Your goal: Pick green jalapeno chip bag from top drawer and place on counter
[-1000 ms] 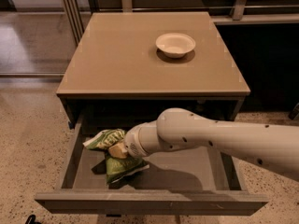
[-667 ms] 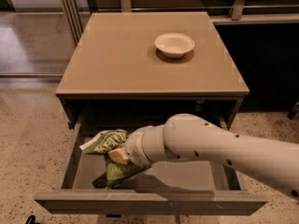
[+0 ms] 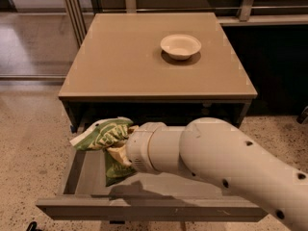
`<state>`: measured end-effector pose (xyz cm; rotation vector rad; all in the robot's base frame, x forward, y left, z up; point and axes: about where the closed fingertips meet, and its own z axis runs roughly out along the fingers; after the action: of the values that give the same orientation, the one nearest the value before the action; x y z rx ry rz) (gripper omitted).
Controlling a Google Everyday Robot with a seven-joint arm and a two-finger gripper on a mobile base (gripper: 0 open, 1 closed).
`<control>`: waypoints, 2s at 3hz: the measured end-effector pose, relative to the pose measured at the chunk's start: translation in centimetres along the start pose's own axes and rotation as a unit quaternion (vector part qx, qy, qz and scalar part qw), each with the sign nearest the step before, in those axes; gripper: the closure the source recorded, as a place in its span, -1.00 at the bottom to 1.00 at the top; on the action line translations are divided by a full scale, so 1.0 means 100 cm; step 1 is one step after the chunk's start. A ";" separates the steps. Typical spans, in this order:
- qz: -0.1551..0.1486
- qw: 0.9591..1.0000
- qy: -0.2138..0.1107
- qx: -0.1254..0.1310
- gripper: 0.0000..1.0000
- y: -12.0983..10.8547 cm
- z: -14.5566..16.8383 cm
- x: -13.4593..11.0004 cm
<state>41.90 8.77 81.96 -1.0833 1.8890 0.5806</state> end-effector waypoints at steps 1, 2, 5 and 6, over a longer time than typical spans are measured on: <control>-0.001 1.000 0.000 0.020 1.00 -0.010 -0.013 0.007; -0.001 1.000 0.000 0.020 1.00 -0.010 -0.013 0.007; -0.006 0.961 -0.140 0.240 1.00 -0.111 -0.107 -0.066; 0.040 0.942 -0.156 0.296 1.00 -0.151 -0.125 -0.058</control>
Offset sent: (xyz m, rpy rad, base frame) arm 0.0008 -0.0179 0.0017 -0.0123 -0.0224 -0.0317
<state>50.74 -5.41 93.70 -0.4917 1.6687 0.1822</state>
